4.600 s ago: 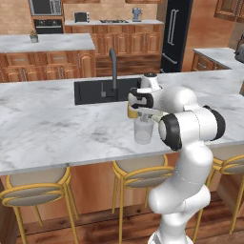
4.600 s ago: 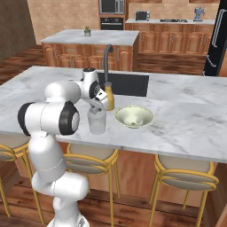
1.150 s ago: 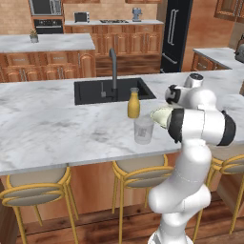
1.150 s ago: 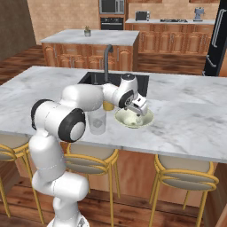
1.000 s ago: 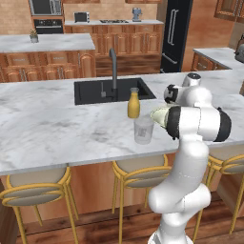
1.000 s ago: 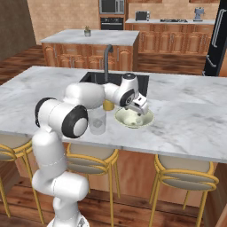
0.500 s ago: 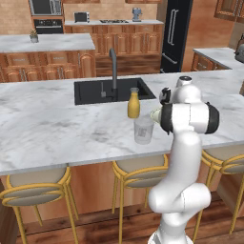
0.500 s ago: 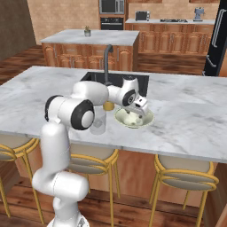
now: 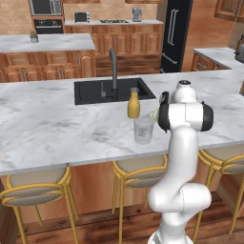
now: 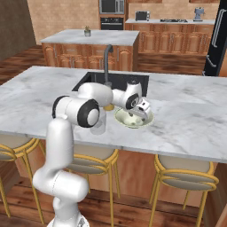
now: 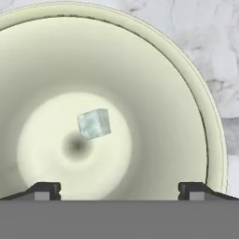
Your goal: There are two ice cubes in the ice bowl. Place both ice cubes in the glass cup.
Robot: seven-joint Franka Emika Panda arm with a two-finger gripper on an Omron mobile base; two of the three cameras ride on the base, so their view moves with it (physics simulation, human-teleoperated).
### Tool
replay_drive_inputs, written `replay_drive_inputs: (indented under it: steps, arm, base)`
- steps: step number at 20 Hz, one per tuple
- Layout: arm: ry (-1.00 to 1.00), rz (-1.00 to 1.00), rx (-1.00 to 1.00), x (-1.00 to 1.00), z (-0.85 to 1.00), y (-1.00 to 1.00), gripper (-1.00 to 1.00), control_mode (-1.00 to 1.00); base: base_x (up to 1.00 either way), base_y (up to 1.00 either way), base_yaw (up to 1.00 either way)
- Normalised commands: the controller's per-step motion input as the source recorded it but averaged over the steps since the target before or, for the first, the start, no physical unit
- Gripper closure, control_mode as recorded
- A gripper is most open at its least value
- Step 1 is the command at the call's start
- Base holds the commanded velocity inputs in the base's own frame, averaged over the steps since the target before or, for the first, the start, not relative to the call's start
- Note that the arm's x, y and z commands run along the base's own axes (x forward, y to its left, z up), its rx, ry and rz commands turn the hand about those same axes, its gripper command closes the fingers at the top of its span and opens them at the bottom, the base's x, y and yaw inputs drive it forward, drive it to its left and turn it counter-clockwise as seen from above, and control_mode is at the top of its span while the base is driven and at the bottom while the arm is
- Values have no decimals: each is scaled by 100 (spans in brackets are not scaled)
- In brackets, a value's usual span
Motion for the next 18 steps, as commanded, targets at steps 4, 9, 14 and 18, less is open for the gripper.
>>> replay_drive_inputs:
  steps: [4, 9, 14, 18]
  arm:
    - [0, 0, 0, 37, -22, 0, -100, -100]
    - [0, 0, 0, 36, -17, 0, -100, -100]
    - [0, 0, 0, 25, -20, 0, -100, -100]
    - [1, 0, 0, 6, -32, -3, -100, -100]
  base:
    - [0, 0, 0]
    - [0, 0, 0]
    - [0, 0, 0]
    - [0, 0, 0]
